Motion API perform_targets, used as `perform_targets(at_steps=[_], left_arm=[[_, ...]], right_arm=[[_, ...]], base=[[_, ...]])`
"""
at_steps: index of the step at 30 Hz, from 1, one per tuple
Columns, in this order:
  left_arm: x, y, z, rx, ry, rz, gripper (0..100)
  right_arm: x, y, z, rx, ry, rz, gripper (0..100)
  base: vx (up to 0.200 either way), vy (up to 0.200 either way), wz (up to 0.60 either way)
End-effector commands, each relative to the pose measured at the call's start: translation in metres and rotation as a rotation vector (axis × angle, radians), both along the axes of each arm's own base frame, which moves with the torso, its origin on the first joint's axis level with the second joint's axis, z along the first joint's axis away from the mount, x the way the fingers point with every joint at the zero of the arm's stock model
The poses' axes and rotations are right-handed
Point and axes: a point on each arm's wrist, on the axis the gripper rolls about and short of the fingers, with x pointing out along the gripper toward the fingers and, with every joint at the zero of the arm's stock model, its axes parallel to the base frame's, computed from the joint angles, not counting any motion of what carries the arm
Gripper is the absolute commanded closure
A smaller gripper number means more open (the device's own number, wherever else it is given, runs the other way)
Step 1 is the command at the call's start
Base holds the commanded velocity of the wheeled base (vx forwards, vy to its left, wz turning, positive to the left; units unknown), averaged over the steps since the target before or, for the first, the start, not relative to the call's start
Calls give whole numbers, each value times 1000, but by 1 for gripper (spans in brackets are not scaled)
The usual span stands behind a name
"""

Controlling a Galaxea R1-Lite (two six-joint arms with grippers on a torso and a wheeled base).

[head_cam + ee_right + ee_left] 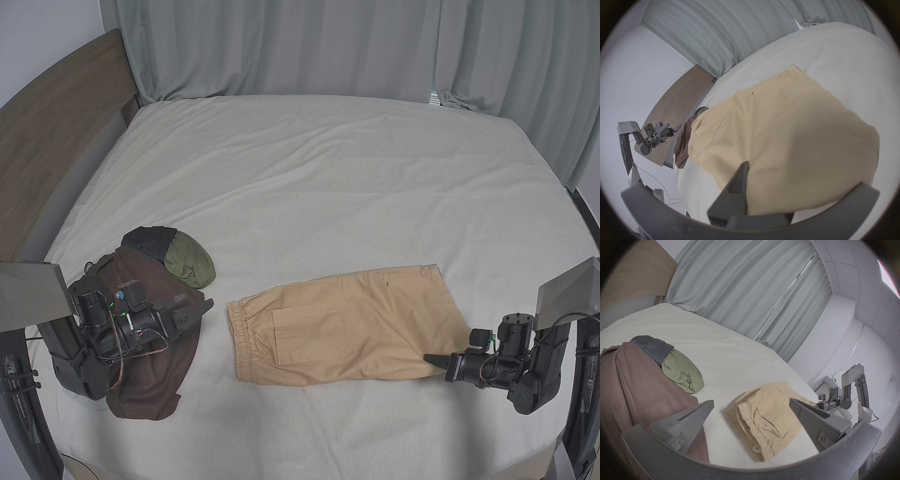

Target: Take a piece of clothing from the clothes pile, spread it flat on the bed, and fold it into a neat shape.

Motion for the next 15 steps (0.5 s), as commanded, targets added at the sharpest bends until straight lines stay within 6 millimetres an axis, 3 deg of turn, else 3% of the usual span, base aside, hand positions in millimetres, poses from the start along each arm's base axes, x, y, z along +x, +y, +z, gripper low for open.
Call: perform_targets(at_steps=[1, 15], left_arm=[[0, -1, 0, 0, -1, -2, 0], [0, -1, 0, -7, 1, -26, 0]], right_arm=[[-13, -5, -7, -18, 55, -6, 100], [-15, -5, -9, -29, 70, -13, 100]], base=[[0, 0, 0], [0, 0, 0]])
